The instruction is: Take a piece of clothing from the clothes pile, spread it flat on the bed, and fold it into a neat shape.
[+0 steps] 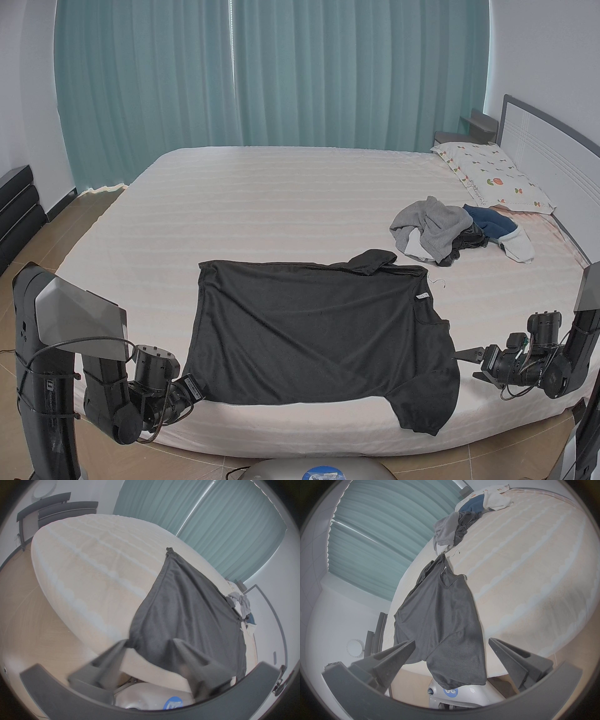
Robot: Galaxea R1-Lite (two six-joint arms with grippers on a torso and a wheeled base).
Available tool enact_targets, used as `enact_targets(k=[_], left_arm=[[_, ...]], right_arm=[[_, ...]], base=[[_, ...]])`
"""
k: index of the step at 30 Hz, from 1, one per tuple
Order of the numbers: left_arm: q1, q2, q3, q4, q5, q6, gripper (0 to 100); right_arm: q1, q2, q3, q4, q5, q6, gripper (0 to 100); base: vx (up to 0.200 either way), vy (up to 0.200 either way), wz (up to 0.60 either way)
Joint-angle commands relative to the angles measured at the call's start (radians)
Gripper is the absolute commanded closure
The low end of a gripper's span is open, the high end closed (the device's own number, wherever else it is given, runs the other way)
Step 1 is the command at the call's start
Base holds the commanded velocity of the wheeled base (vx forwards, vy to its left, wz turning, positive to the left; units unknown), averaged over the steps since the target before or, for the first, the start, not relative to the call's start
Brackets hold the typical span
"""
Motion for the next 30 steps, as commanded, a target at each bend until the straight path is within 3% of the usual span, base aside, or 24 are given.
enact_targets(k=[1,12,18,30], left_arm=[[0.036,-0.012,0.032,-0.001,0.019,0.029,100],[0.083,-0.061,0.1,-0.001,0.034,0.084,100],[0.083,-0.063,0.157,-0.002,0.037,0.167,100],[0.126,-0.052,0.151,-0.011,0.034,0.175,100]], right_arm=[[0.012,0.039,0.003,-0.03,-0.001,-0.01,0],[0.04,0.076,0.03,-0.051,-0.009,-0.039,0],[0.077,0.111,0.024,-0.051,-0.082,-0.068,0],[0.13,0.152,-0.017,-0.064,-0.104,-0.081,0]], base=[[0.0,0.0,0.0],[0.0,0.0,0.0],[0.0,0.0,0.0],[0.0,0.0,0.0]])
